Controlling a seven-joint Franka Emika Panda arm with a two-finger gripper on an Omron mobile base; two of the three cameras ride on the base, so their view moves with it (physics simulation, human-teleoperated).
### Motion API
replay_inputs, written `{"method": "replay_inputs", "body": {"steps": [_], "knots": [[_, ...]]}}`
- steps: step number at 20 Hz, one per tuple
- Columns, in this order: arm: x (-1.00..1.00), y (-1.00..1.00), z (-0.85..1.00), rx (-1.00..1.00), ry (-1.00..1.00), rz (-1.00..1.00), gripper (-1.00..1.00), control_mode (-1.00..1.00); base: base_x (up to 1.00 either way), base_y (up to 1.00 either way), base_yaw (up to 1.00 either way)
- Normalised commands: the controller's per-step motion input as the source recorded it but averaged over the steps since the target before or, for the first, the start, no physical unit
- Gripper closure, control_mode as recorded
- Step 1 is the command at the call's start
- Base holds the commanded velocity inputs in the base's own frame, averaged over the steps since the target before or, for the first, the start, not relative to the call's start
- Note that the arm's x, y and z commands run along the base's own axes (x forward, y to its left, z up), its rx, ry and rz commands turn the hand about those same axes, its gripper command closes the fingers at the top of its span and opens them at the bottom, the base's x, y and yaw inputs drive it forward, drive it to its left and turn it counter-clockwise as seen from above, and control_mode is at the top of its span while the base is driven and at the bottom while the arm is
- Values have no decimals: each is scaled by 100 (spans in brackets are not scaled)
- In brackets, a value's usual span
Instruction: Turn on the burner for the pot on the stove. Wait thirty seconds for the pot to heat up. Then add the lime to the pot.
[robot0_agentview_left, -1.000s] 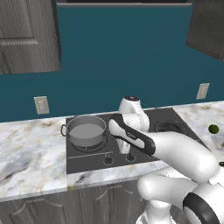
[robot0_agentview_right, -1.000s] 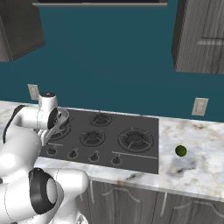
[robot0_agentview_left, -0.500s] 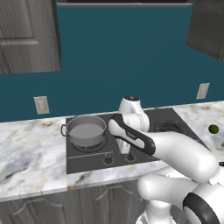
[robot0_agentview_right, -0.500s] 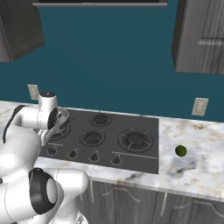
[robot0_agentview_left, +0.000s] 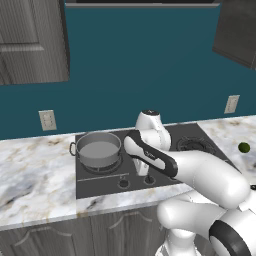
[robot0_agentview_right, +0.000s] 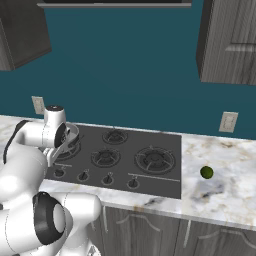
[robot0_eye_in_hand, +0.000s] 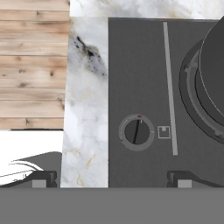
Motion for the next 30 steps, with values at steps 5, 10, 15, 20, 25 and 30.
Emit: {"method": "replay_inputs", "body": {"steps": [5,10,15,20,25,30], "knots": [[0,0,0,0,0,0,-100,-100,0,0,0],[0,0,0,0,0,0,-100,-100,0,0,0],[0,0,0,0,0,0,-100,-100,0,0,0],[0,0,0,0,0,0,-100,-100,0,0,0],[0,0,0,0,0,0,-100,-100,0,0,0],[0,0,0,0,0,0,-100,-100,0,0,0]]}}
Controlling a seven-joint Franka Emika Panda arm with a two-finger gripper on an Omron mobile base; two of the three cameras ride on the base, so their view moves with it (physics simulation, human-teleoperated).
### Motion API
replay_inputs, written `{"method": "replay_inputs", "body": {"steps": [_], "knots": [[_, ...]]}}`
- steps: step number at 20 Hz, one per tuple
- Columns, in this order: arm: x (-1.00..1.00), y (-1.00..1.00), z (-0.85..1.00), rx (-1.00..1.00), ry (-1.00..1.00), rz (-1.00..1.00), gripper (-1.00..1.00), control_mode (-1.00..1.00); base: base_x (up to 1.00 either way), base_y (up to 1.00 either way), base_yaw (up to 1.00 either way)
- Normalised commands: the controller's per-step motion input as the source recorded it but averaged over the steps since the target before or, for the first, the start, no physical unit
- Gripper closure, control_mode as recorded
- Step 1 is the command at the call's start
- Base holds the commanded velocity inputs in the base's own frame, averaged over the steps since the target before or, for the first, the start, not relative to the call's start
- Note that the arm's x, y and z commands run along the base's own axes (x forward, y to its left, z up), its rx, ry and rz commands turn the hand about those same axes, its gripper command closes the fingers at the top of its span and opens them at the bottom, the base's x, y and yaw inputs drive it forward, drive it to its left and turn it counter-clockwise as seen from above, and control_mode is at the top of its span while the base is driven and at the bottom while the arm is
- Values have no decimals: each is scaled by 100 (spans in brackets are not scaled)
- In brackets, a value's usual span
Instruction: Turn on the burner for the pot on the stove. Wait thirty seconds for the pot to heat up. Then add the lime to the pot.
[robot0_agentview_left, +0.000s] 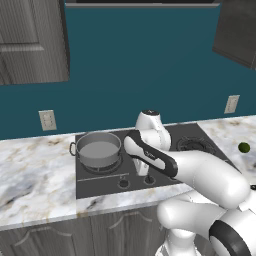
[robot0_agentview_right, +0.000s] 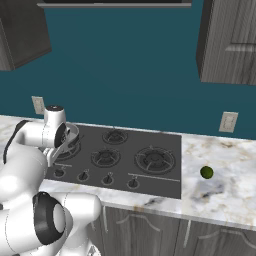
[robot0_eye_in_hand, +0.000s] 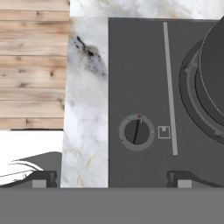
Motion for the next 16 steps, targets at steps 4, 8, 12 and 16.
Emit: {"method": "replay_inputs", "body": {"steps": [4,8,12,16], "knots": [[0,0,0,0,0,0,-100,-100,0,0,0],[0,0,0,0,0,0,-100,-100,0,0,0],[0,0,0,0,0,0,-100,-100,0,0,0],[0,0,0,0,0,0,-100,-100,0,0,0]]}}
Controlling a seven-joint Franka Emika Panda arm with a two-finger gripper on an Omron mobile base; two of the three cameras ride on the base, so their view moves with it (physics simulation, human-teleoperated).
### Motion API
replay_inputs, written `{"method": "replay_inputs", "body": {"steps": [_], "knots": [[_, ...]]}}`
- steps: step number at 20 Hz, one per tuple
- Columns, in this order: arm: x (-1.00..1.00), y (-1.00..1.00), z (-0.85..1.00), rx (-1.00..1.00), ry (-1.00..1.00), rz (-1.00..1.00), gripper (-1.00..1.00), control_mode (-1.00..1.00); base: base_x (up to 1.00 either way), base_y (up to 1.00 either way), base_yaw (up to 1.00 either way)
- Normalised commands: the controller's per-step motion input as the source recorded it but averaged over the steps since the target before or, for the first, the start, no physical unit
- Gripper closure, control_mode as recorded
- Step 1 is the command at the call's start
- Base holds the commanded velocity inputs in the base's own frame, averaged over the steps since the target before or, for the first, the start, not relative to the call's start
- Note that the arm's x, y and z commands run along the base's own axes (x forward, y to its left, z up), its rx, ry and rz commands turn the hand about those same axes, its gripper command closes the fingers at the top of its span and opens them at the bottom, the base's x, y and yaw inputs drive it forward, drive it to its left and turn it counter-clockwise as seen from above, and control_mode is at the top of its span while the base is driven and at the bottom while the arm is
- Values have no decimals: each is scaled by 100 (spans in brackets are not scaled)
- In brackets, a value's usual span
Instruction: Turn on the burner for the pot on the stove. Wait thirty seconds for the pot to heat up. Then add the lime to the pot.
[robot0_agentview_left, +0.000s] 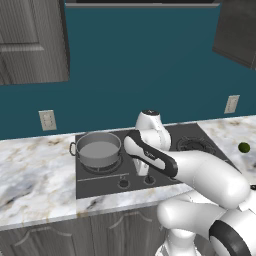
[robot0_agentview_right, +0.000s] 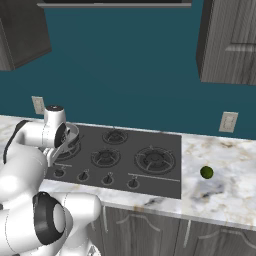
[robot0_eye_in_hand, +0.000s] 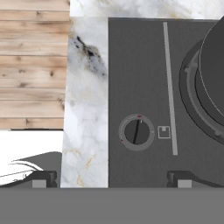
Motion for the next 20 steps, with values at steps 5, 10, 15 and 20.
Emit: {"method": "replay_inputs", "body": {"steps": [5,10,15,20], "knots": [[0,0,0,0,0,0,-100,-100,0,0,0],[0,0,0,0,0,0,-100,-100,0,0,0],[0,0,0,0,0,0,-100,-100,0,0,0],[0,0,0,0,0,0,-100,-100,0,0,0]]}}
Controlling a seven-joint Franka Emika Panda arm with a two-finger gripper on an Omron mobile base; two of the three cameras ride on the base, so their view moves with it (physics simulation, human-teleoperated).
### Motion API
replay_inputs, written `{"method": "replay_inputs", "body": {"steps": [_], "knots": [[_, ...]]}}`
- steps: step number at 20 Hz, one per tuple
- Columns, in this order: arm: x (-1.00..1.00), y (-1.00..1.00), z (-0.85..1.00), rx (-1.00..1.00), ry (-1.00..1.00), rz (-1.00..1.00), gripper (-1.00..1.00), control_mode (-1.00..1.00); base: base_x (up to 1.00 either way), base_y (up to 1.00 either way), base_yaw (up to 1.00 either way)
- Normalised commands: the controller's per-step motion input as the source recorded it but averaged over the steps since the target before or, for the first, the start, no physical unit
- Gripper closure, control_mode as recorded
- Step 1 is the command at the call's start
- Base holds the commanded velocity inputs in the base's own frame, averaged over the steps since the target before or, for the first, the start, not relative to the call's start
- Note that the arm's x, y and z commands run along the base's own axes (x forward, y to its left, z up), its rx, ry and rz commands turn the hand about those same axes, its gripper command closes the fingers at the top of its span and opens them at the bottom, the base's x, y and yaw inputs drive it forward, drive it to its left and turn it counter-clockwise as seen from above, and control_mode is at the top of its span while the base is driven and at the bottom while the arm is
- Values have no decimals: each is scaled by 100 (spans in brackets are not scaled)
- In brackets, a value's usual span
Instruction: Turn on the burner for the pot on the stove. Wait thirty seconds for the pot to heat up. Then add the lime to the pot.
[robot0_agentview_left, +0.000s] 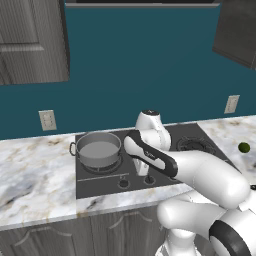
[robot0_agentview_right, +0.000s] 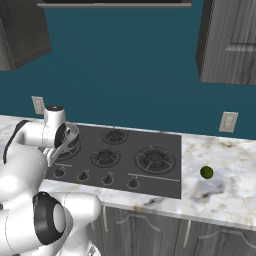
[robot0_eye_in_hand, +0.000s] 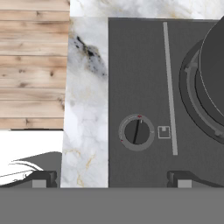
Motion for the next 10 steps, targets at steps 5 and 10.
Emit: {"method": "replay_inputs", "body": {"steps": [5,10], "knots": [[0,0,0,0,0,0,-100,-100,0,0,0],[0,0,0,0,0,0,-100,-100,0,0,0]]}}
